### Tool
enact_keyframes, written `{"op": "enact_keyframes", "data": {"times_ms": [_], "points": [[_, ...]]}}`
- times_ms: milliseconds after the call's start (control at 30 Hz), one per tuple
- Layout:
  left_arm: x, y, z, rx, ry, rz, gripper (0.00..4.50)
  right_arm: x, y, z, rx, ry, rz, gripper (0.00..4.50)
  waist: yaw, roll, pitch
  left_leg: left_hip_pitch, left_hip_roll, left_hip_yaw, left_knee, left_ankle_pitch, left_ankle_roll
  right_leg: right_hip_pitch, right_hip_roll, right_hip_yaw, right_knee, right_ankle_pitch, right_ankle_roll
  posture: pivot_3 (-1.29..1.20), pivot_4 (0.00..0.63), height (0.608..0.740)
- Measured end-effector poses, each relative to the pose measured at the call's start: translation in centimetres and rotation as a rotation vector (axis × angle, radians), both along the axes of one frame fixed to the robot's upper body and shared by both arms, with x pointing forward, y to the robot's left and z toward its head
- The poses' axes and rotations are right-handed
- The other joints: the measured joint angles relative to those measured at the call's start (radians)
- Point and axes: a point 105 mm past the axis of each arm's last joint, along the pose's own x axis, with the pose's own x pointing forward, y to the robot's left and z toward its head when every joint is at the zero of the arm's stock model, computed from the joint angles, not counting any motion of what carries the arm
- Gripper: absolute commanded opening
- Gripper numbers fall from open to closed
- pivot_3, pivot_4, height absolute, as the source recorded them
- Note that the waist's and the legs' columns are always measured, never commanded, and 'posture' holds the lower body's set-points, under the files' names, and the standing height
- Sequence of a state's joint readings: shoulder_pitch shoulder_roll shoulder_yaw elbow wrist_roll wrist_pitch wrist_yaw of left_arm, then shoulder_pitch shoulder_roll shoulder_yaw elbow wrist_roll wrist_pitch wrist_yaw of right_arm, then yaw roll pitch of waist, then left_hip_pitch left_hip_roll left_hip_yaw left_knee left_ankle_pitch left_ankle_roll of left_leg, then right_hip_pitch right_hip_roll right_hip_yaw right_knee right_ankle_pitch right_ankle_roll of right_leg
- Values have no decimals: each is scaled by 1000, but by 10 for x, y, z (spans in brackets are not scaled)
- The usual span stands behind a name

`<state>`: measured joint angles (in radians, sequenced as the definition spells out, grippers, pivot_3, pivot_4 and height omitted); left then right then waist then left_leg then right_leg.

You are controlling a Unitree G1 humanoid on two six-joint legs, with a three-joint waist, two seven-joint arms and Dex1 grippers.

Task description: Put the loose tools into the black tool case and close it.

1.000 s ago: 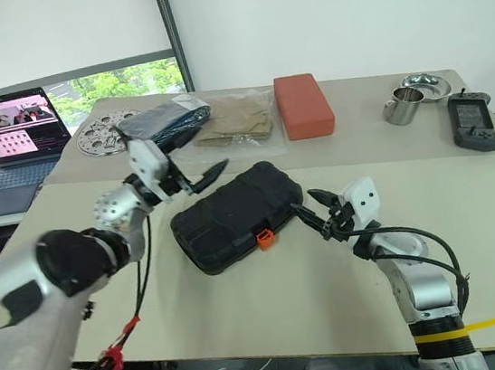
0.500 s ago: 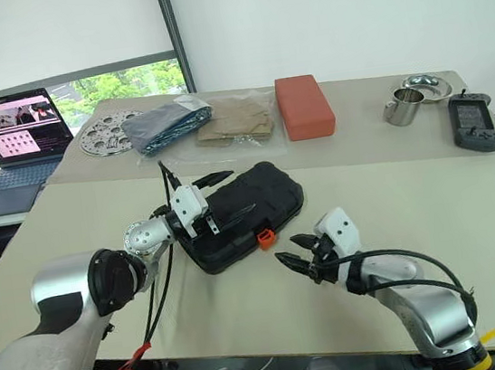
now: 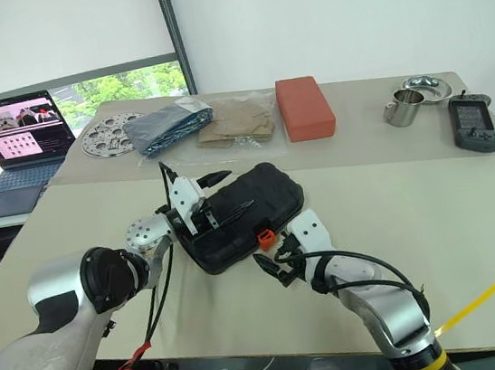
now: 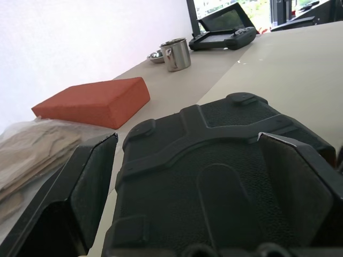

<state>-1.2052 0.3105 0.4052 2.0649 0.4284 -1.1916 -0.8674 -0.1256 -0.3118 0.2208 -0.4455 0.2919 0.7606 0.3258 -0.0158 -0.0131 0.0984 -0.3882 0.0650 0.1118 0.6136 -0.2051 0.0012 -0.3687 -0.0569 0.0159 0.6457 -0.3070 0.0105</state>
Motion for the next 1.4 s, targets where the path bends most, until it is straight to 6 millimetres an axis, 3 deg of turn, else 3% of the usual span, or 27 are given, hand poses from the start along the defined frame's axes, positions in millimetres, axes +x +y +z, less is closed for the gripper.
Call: {"op": "enact_keyframes", "data": {"times_ms": [133, 200, 500, 1100, 1400], "points": [[-1, 0, 0, 2, -2, -4, 4500, 6, -1, -7, -19, 11, -36, 4451, -1, 0, 0, 0, 0, 0, 0, 0, 0, 0, 0, 0, 0, 0, 0, 0, 150, 740], [-1, 2, 0, 5, -5, -3, 4500, 7, -2, -8, -23, 11, -41, 4055, -3, 0, 0, 0, 0, 0, 0, 0, 0, 0, 0, 0, 0, 0, 0, 0, 150, 740], [-2, 3, 0, 21, -27, -9, 4500, 6, 4, -9, -28, -3, -11, 1206, -6, 0, 0, 0, 0, 0, 0, 0, 0, 0, 0, 0, 0, 0, 0, 0, 150, 740], [-2, 2, 0, 30, -37, -6, 4500, -3, -4, 2, -71, -33, 9, 1181, 1, 0, 0, -1, 0, -1, -1, 0, 0, 0, 0, 0, -2, 0, 0, 0, 150, 740], [-2, 4, -1, 42, -40, 0, 4500, 2, 3, 8, -62, -33, 10, 1181, 0, 0, 0, 0, 0, -1, -1, 0, 0, 0, 0, 0, -2, 0, 0, 0, 150, 740]]}}
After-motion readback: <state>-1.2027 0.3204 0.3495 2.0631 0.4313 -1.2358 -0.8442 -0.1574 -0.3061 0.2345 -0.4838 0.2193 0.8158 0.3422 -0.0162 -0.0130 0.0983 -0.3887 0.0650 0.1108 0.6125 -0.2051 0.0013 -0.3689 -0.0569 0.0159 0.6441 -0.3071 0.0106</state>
